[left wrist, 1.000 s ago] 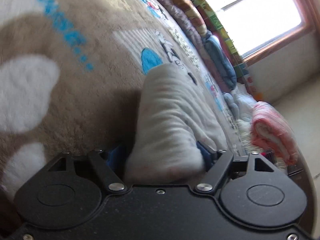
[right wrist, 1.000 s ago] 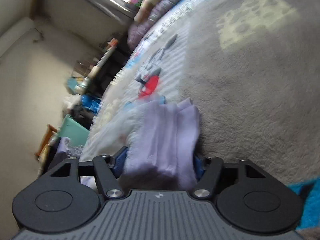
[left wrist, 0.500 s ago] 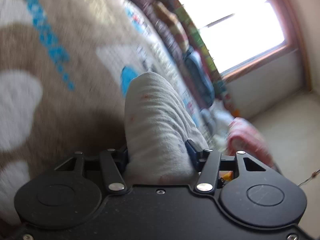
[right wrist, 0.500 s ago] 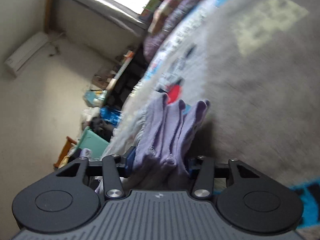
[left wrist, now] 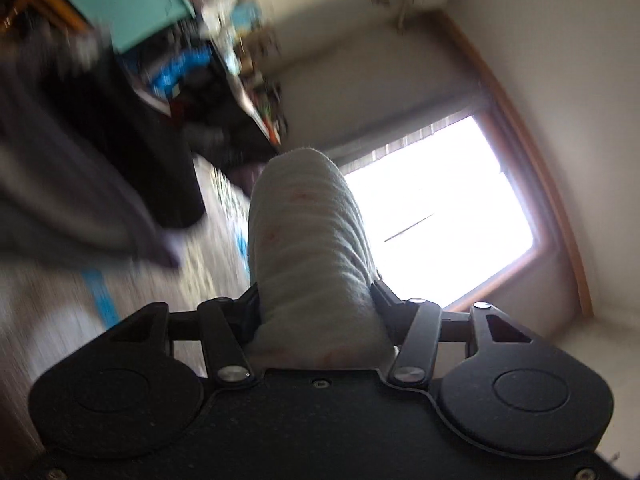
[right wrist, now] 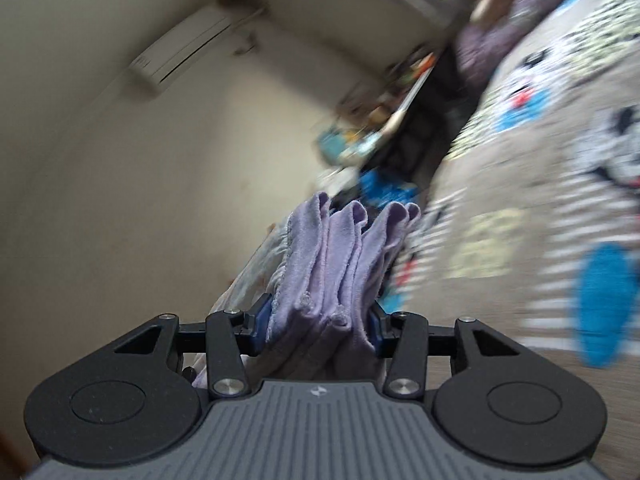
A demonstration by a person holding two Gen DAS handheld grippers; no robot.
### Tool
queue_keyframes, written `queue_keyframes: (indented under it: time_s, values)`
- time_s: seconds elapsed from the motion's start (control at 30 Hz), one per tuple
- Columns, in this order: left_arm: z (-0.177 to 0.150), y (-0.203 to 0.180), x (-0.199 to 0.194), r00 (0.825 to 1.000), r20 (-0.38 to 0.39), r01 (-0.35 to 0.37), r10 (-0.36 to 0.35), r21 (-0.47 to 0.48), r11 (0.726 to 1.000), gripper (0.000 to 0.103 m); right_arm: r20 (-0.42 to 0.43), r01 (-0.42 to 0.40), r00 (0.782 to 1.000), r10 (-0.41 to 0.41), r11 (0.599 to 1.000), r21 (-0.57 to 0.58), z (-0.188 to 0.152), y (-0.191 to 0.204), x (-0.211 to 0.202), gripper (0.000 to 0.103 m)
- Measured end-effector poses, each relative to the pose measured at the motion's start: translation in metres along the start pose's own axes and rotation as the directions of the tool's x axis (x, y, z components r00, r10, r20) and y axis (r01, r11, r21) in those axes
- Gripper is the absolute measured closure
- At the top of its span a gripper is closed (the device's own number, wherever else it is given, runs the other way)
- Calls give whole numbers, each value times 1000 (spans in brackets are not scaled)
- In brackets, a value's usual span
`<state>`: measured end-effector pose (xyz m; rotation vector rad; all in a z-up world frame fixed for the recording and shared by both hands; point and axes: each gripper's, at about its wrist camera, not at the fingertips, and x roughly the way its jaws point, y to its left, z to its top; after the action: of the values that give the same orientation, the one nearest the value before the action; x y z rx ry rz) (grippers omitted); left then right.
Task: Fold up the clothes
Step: 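Lift the folded garment off the bed with both grippers toward the clothes pile, then lower the garment onto the pile of folded clothes and open both grippers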
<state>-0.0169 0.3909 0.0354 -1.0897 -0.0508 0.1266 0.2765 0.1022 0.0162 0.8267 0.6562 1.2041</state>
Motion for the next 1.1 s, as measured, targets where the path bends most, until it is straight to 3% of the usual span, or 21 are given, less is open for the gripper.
queue_keyframes:
  time_s: [0.17,0.3,0.37,0.4,0.47,0.5,0.53,0.6,0.63,0.73,0.87,0.93,1.1]
  values:
    - [72,10,-10,995,99,-9,9,-5,1000,50,-70,-101,993,98,994,-44,2,46,92,56]
    - [109,18,-9,990,140,-19,20,-10,1000,50,-104,-181,979,175,982,-51,5,74,152,56]
    - [117,34,-3,990,137,-43,45,-21,999,49,-116,-203,974,197,978,-41,5,74,176,56]
    - [116,51,6,987,118,-103,106,-26,994,49,-122,-201,973,198,980,-9,3,65,187,56]
    - [111,93,27,961,64,-266,267,-29,964,53,-153,-137,978,145,989,59,-4,35,209,55]
    - [104,121,40,943,31,-329,330,-40,944,54,-200,-35,979,48,997,67,-13,14,223,54]
    - [97,145,47,946,13,-323,324,-71,944,57,-254,76,966,-54,994,77,-25,-10,236,57]
    - [98,143,42,954,22,-296,298,-67,953,56,-257,116,963,-75,982,148,-38,-46,240,59]
    - [99,136,40,950,31,-310,311,-45,950,55,-239,83,970,-41,983,166,-36,-46,237,58]
    - [104,139,42,952,31,-300,304,-88,950,54,-268,97,960,-82,994,41,-34,-19,234,58]
    - [112,125,26,963,39,-262,267,-106,959,37,-242,119,964,-109,993,27,-30,2,225,49]
    - [116,114,16,961,69,-261,268,-91,961,28,-205,128,970,-132,991,-30,-26,15,219,46]
    - [118,88,-14,949,147,-282,280,-8,959,22,-124,138,981,-151,985,-105,-14,26,212,41]
